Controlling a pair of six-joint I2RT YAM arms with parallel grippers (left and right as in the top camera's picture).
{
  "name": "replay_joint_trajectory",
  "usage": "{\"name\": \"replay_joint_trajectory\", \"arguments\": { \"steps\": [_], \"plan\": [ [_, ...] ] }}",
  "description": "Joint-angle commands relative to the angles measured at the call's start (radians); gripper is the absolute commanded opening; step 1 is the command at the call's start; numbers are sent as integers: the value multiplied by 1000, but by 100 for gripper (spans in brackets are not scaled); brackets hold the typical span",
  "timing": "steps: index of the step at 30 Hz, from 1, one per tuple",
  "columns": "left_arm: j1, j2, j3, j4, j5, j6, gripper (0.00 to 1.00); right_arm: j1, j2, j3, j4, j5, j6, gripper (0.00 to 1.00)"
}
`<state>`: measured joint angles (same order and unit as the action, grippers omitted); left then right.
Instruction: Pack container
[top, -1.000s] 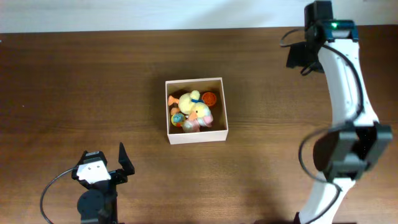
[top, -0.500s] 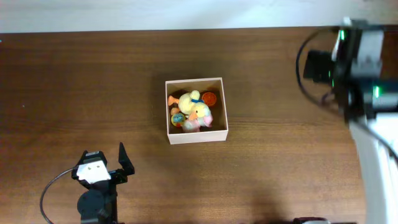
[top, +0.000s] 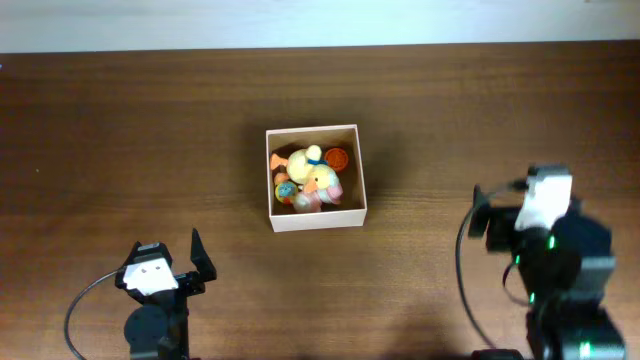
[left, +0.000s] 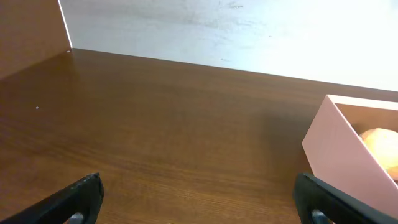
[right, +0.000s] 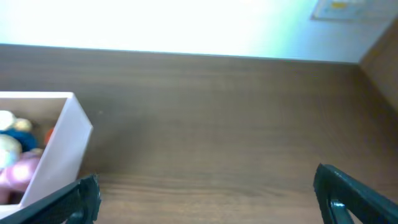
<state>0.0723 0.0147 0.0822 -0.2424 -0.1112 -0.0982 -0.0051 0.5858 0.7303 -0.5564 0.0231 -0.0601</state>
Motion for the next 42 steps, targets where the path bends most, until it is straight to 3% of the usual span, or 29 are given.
{"name": "replay_joint_trajectory", "arguments": {
  "steps": [1, 5, 9, 22, 42],
  "plan": [
    [-4, -10, -7, 3, 11, 9, 99, -2, -109, -121, 39, -92, -39, 99],
    [-4, -10, -7, 3, 11, 9, 99, -1, -239, -277, 134, -156, -127, 99],
    [-4, -10, -7, 3, 11, 9, 99, -1, -342, -394, 187, -182, -126, 99],
    [-4, -10, -7, 3, 11, 9, 99, 0, -579, -578, 206, -189, -127, 99],
    [-4, -10, -7, 3, 11, 9, 99, 44, -583, -629, 225, -170, -123, 99]
  ]
}}
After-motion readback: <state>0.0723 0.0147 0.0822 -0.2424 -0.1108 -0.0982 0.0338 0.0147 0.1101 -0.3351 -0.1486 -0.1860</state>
